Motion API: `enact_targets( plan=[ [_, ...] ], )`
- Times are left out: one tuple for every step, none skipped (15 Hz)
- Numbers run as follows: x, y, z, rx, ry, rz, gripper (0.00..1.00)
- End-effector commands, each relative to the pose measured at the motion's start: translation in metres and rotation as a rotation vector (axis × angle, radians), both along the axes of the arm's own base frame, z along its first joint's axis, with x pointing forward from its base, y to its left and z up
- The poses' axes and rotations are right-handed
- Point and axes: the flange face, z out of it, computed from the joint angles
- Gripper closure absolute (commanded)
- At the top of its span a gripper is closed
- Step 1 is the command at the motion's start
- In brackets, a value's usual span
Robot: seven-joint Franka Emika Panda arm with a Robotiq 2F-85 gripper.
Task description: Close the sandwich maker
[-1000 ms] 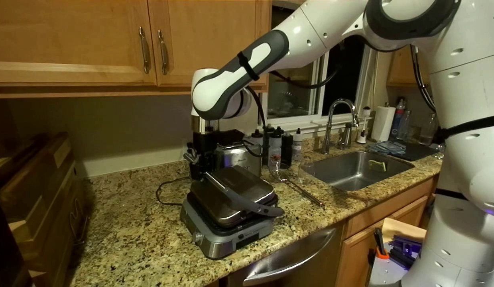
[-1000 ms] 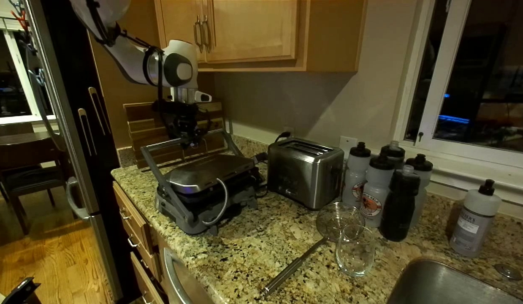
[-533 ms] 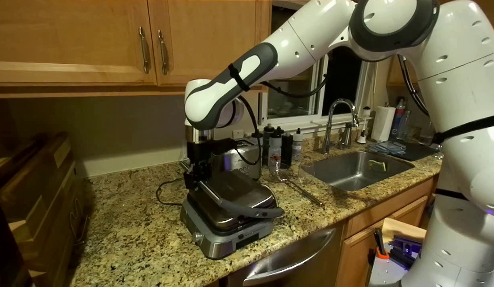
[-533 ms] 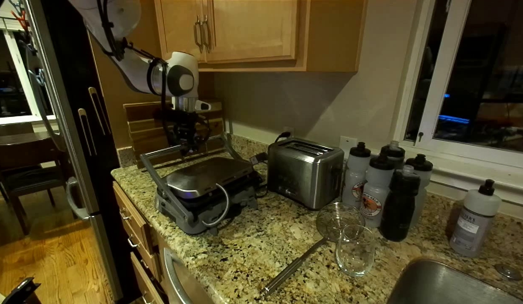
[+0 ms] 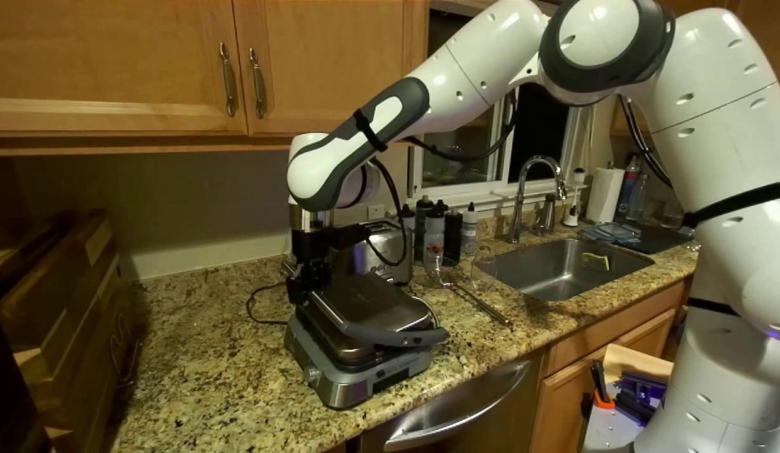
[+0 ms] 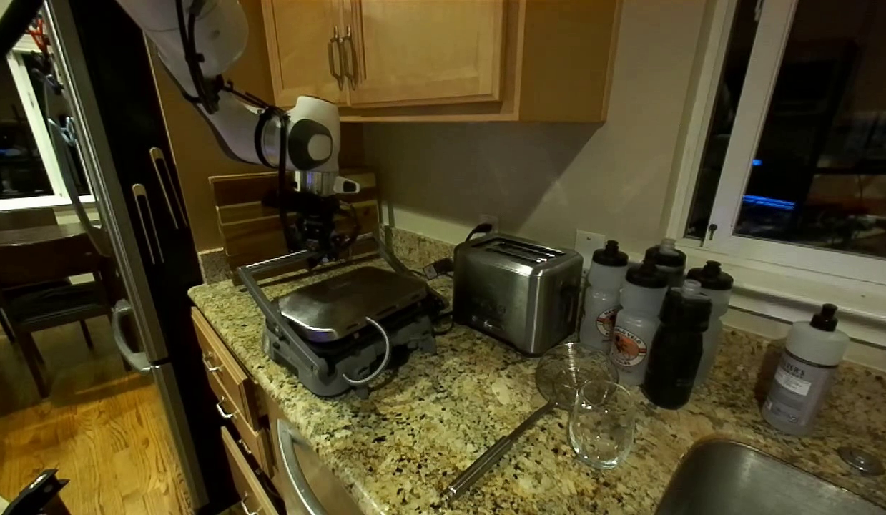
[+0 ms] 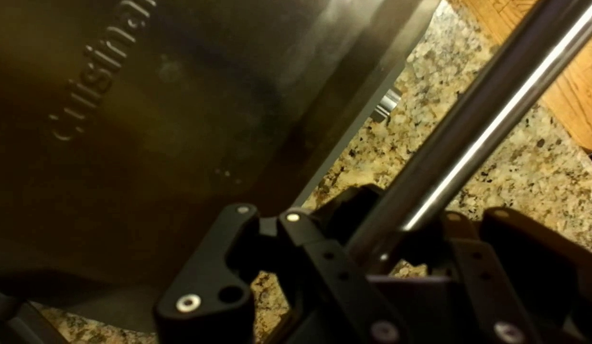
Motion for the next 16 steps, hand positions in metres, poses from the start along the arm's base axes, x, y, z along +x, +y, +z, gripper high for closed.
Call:
enact_targets(
  plan=[
    [0.015, -0.007, 0.029, 0.050, -0.071, -0.004, 0.96],
    [0.016, -0.010, 0.030, 0.059, -0.077, -0.009, 0.96],
    [0.016, -0.013, 0.031, 0.068, -0.081, -0.015, 0.96],
    [0.017, -0.015, 0.031, 0.075, -0.081, -0.019, 0.96],
    [0.018, -0.018, 0.032, 0.082, -0.079, -0.026, 0.96],
    [0.018, -0.020, 0.031, 0.088, -0.076, -0.030, 0.97],
    [0.018, -0.021, 0.030, 0.095, -0.075, -0.033, 0.98],
    [0.018, -0.022, 0.028, 0.097, -0.071, -0.035, 0.98],
    [0.019, -0.022, 0.025, 0.097, -0.070, -0.034, 0.98],
    [0.019, -0.021, 0.023, 0.099, -0.066, -0.032, 0.97],
    [0.020, -0.021, 0.021, 0.100, -0.064, -0.031, 0.97],
    [0.021, -0.021, 0.018, 0.100, -0.063, -0.029, 0.97],
    [0.022, -0.020, 0.015, 0.100, -0.062, -0.027, 0.97],
    [0.023, -0.019, 0.012, 0.099, -0.059, -0.025, 0.96],
    [0.025, -0.019, 0.007, 0.098, -0.054, -0.024, 0.97],
    [0.027, -0.019, 0.002, 0.095, -0.050, -0.025, 0.97]
  ],
)
